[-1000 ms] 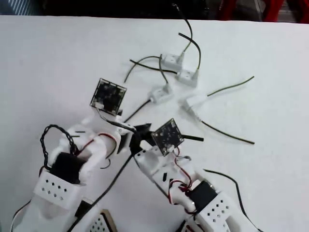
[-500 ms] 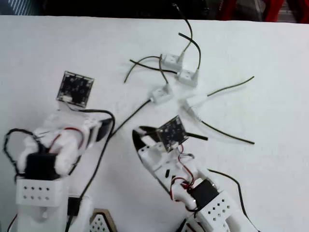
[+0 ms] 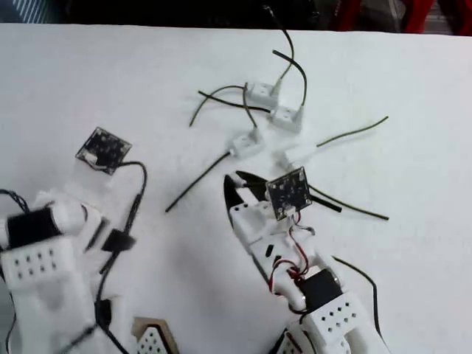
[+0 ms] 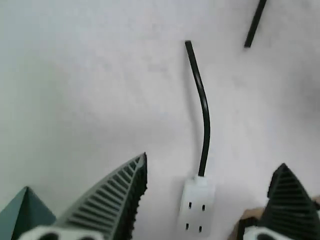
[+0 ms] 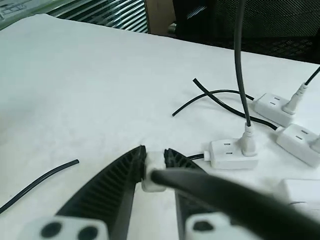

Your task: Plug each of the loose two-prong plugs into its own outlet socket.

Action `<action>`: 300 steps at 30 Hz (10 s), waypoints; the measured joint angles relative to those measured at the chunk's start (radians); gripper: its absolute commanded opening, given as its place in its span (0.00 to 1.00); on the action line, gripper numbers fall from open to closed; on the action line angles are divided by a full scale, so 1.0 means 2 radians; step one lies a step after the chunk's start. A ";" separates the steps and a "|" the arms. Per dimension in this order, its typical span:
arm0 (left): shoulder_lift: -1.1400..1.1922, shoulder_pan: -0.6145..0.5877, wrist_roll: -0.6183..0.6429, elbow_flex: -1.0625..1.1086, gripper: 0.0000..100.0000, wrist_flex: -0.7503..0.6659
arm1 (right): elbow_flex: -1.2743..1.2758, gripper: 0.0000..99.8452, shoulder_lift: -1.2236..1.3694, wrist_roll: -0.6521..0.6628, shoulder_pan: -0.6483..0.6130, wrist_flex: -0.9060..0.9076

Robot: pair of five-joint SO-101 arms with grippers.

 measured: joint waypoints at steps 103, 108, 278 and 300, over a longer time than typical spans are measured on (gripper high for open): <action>0.576 0.171 0.019 -0.277 0.13 -0.136 | 0.000 0.02 0.000 0.000 0.002 0.000; 0.576 0.215 0.136 -0.278 0.26 -0.136 | 0.000 0.02 0.000 0.000 0.002 0.000; -0.007 0.016 0.230 0.298 0.20 -0.509 | -0.093 0.12 0.120 0.113 0.093 0.190; -0.358 0.020 0.269 0.464 0.20 -0.469 | 0.104 0.11 -0.205 0.113 0.094 0.190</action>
